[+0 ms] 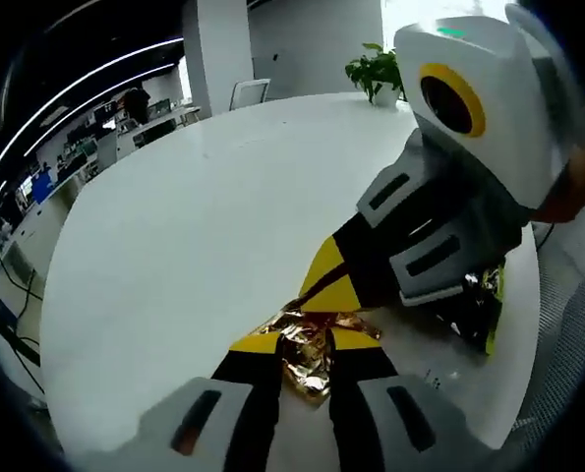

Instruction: Arrange the skincare products in the storage area until every visible bottle or jar stands upright without overlapping.

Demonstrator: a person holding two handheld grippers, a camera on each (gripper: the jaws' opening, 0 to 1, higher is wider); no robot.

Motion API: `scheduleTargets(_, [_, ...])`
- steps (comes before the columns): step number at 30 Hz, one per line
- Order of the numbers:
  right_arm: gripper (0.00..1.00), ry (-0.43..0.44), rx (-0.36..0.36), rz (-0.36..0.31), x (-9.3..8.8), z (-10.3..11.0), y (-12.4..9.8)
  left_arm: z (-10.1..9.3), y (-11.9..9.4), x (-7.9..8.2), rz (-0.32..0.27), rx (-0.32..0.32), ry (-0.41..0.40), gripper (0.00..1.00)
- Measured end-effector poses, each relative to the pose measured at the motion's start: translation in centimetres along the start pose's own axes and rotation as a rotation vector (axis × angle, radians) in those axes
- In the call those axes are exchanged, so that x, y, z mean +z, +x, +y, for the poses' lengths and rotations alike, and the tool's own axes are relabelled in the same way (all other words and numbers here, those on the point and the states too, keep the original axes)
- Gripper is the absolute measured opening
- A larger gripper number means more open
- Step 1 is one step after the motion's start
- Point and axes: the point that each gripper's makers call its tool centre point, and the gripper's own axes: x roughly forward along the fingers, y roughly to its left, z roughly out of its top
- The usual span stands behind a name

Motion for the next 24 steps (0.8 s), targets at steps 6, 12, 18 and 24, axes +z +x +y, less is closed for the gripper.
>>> scheduleTargets(6, [0.15,0.008,-0.039,-0.008,0.3,-1.0,-0.4,0.0,0.1,-0.1,-0.003,0.018,0.000,0.18])
scheduleTargets(12, [0.28,0.042,-0.069,-0.019,0.4,-1.7,-1.0,0.0,0.2,-0.1,0.001,0.044,-0.014,0.18])
scheduleTargets(18, [0.34,0.049,-0.097,-0.023,0.3,-2.2,-1.7,-0.1,0.2,-0.1,-0.001,0.060,-0.028,0.18])
scheduleTargets(24, [0.35,0.033,-0.110,-0.023,0.5,-2.5,-2.4,0.0,0.1,0.0,0.000,0.072,-0.023,0.19])
